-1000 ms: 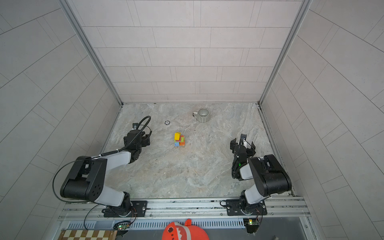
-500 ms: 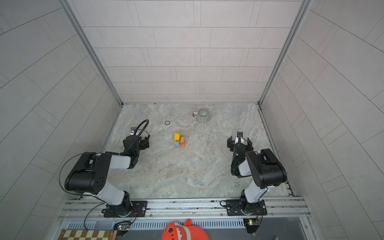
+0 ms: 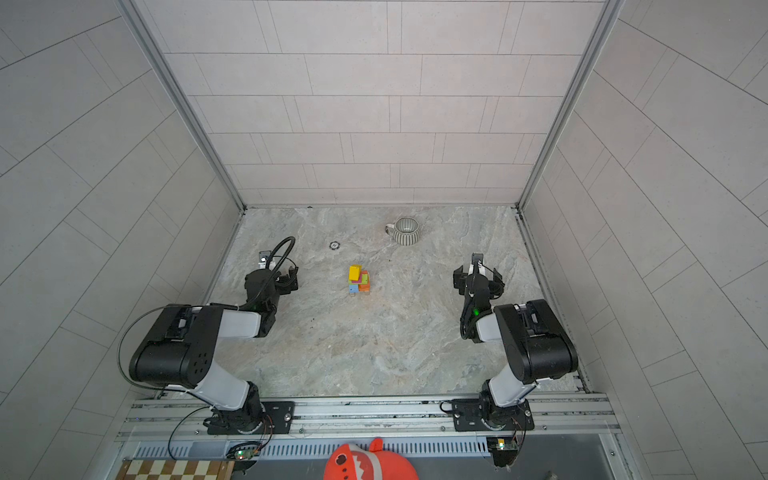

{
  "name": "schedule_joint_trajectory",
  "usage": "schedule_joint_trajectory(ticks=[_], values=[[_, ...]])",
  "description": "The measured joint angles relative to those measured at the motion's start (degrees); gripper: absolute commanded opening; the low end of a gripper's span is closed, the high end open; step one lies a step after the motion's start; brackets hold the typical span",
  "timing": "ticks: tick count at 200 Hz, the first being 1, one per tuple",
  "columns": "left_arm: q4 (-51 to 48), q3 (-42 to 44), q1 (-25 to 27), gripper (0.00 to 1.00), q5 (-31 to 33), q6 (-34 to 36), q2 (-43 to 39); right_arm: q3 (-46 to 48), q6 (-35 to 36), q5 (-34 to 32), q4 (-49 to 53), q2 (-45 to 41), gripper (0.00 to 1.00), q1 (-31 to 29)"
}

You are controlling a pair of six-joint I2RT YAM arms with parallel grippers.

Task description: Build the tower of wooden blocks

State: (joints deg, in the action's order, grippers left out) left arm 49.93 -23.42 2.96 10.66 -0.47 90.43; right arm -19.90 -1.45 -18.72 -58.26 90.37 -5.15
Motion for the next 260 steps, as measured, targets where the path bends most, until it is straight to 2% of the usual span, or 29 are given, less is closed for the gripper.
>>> schedule_joint_trajectory(ticks=[204,229,245,260], values=[[1.07,0.35,-0.39,1.00,-1.84,0.33,0.00,0.31,0.61,-0.63,-0.79,0.00,0.99,-0.68],[9.99,6.29,-0.39,1.00,-4.31,0.96,0.00,7.19,0.35,-1.22,-11.43,1.05,0.99,-0.70],[14.43,11.78,-0.37,1.00,-5.55,1.33,0.31,9.07,0.15,-2.12,-11.61,2.03,0.99,-0.55],[13.18,11.21,-0.39,1.00,-5.70,1.44,1.07,7.23,0.15,-2.34,-10.03,2.03,0.99,-0.48]])
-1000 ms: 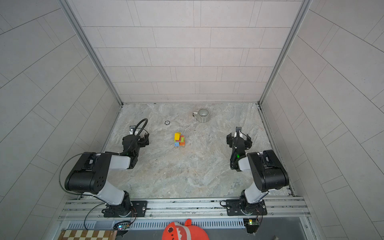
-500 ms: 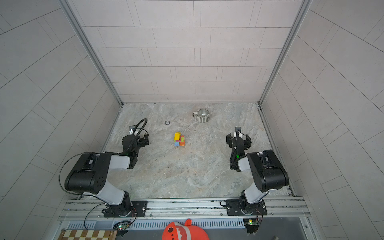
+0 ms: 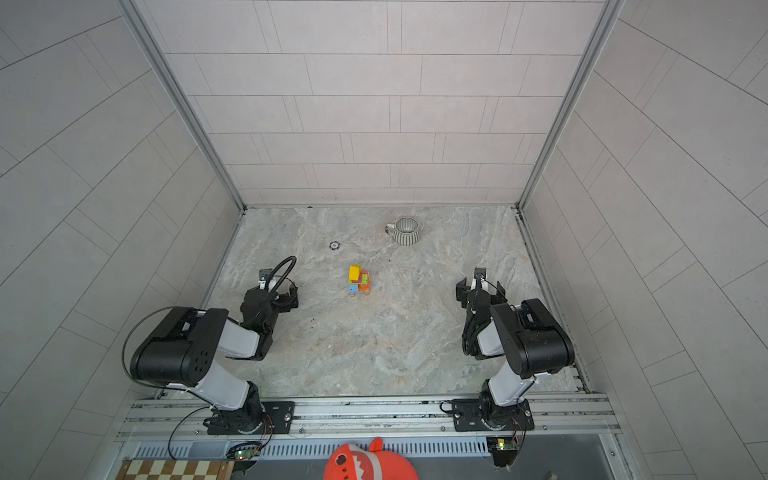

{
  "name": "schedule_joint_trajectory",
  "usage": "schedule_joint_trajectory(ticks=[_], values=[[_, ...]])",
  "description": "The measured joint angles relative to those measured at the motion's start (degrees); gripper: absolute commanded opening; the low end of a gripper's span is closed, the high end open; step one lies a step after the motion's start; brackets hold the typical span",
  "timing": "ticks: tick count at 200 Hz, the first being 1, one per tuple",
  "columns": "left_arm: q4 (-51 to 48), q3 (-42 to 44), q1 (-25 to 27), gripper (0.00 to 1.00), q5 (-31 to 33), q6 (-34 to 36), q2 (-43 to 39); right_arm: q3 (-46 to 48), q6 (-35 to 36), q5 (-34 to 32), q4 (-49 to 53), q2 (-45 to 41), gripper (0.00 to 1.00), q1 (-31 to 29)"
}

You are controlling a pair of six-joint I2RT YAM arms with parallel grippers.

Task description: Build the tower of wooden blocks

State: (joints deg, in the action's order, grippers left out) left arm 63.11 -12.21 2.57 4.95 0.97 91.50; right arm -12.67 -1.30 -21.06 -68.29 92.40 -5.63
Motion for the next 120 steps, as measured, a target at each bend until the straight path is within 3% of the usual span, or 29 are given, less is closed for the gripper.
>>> schedule_joint_trajectory(ticks=[23,45,85,120], values=[[-7.56,-7.98,-0.22,1.00,0.44,-0.39,-0.02,-5.66,-0.02,0.02,4.68,-0.35,0.99,0.00],[-8.15,-11.15,-0.76,1.00,0.22,-0.59,-0.66,-7.63,-0.09,0.04,6.64,-0.66,0.99,0.00],[-10.14,-10.62,-1.60,1.00,-1.27,-0.94,-0.63,-7.15,-0.20,0.11,8.76,-0.66,0.99,0.04],[1.64,-0.68,-2.27,1.00,-3.89,-0.98,0.02,0.81,0.37,2.78,-1.81,0.22,0.99,0.04]])
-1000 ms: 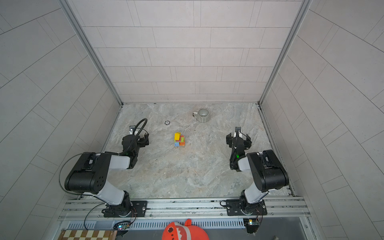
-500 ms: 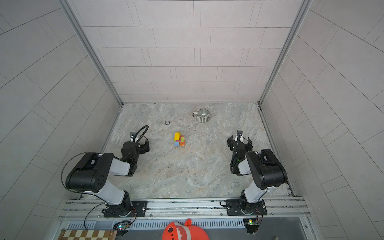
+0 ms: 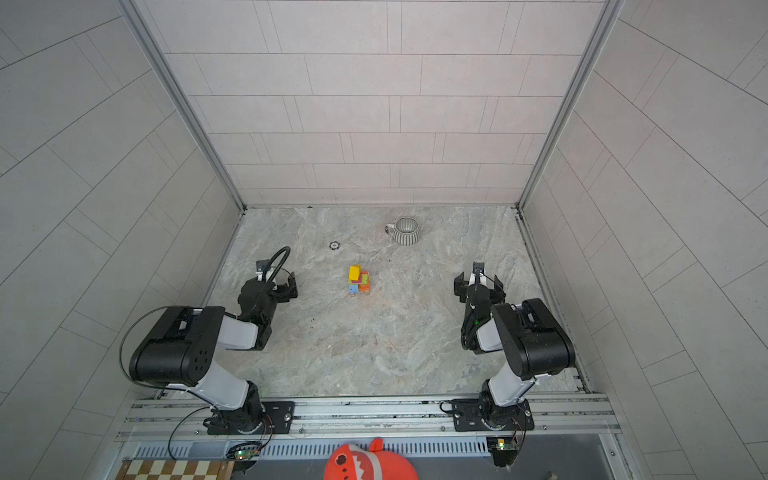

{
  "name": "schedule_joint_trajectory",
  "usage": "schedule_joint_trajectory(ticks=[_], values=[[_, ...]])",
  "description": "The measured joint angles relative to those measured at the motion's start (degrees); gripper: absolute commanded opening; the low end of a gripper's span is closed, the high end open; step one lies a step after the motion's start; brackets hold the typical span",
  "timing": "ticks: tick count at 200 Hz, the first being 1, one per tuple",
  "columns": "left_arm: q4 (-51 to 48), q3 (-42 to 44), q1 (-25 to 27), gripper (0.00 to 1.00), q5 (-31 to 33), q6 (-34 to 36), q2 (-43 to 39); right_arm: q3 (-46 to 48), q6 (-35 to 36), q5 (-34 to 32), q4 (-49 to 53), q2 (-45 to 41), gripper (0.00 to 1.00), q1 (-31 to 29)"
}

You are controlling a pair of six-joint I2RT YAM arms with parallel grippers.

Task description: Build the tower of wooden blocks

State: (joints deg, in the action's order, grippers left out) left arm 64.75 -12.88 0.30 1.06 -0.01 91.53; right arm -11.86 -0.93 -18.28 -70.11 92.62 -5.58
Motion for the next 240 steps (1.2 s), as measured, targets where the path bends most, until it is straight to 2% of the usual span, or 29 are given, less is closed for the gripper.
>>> schedule_joint_trajectory(ticks=[17,37,61,99,125,137,150,166,182,227,240], values=[[-2.29,-0.24,-0.48,1.00,-1.14,0.00,0.17,0.28,0.46,1.22,0.33,0.24,0.99,0.02],[-9.09,-7.06,-0.94,1.00,-2.43,0.02,0.02,-5.01,0.63,1.73,6.03,-0.28,0.99,0.02],[-10.01,-10.49,-1.14,1.00,-2.93,-0.04,-0.59,-8.11,0.72,2.47,7.89,-1.05,0.99,0.00],[-11.28,-9.49,-1.20,1.00,-3.32,-0.17,-0.59,-7.91,0.76,2.80,10.54,-1.20,0.99,0.02],[-0.92,-1.33,-1.46,1.00,-3.45,-0.52,-0.26,-2.71,0.92,3.02,3.30,-1.05,0.99,0.00],[-0.57,0.70,-1.70,1.00,-3.23,-0.74,0.11,-0.31,0.92,2.97,0.74,-0.42,0.99,0.02],[-3.19,-0.79,-1.81,1.00,-3.08,-1.05,0.17,-0.26,0.92,2.73,1.36,-0.33,0.99,0.04],[-9.49,-7.08,-1.64,1.00,-2.51,-1.03,0.04,-3.50,0.72,1.64,4.68,-0.44,0.99,0.02],[-10.36,-10.08,-1.51,1.00,-2.38,-1.01,-0.79,-7.58,0.44,0.81,7.96,-0.48,0.99,0.02],[-11.74,-9.81,-1.40,1.00,-2.99,-0.74,-0.83,-7.98,0.07,0.24,10.43,-0.92,0.99,0.28],[-7.52,-6.91,-1.40,1.00,-5.66,0.35,-0.92,-5.16,0.20,1.09,6.95,-0.92,0.99,0.28]])
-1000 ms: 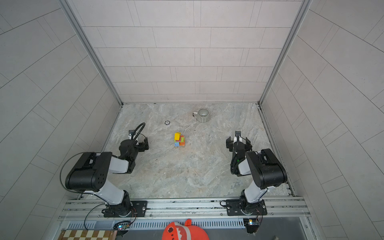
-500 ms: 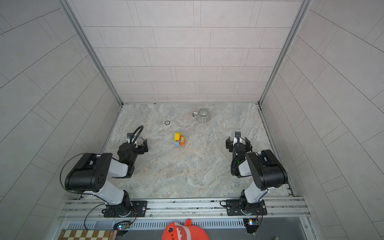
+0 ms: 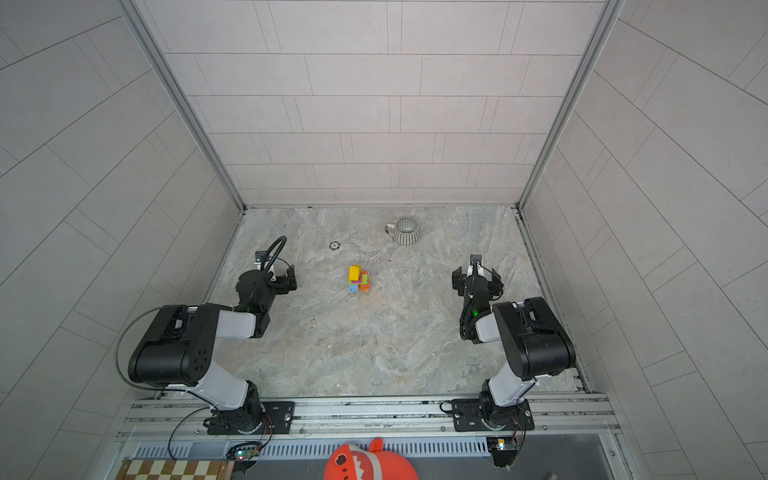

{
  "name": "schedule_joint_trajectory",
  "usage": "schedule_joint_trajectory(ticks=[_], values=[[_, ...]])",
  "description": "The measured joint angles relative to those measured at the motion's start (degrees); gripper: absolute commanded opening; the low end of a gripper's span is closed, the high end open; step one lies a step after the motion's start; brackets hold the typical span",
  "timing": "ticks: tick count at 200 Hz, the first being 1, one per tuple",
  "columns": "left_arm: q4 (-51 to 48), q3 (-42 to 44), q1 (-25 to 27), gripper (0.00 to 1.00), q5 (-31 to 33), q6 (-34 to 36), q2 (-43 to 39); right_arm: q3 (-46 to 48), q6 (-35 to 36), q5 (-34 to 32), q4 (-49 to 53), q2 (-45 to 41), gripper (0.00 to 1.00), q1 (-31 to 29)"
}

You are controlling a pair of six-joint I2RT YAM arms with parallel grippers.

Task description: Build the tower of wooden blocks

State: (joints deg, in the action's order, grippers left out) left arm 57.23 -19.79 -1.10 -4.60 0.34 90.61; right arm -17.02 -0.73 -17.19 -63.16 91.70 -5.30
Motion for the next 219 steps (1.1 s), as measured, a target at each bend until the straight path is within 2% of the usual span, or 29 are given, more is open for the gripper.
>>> schedule_joint_trajectory(ticks=[17,31,57,75,139,160,178,198,219], values=[[7.19,6.60,0.04,1.00,-2.40,0.94,0.42,5.11,0.35,1.70,-6.88,0.79,0.99,0.00],[6.71,7.85,0.15,1.00,-3.28,1.20,1.18,6.60,0.57,2.36,-7.80,1.38,0.99,0.00],[0.81,1.64,-0.26,1.00,-5.11,1.36,1.05,0.50,0.59,2.12,-1.07,0.61,0.99,0.00],[0.48,-1.57,-1.14,1.00,-5.84,0.87,0.92,-3.17,0.50,2.12,0.81,0.04,0.99,0.09],[-0.98,-1.51,-1.62,1.00,-6.75,0.59,0.90,-3.50,0.28,3.10,6.03,-0.52,0.99,0.90],[7.56,4.59,-1.68,1.00,-7.06,0.55,0.90,-0.76,0.48,4.90,2.05,-0.52,0.99,1.14],[8.35,7.61,-1.77,1.00,-7.21,0.48,1.29,3.89,0.79,7.23,-3.87,-0.15,0.99,1.14],[2.64,3.21,-1.77,1.00,-7.50,0.57,1.31,4.74,0.96,8.37,-4.48,0.22,0.99,1.14],[1.42,-1.22,-1.77,1.00,-7.61,0.48,1.16,0.31,0.94,8.17,-0.09,0.11,0.99,1.14]])
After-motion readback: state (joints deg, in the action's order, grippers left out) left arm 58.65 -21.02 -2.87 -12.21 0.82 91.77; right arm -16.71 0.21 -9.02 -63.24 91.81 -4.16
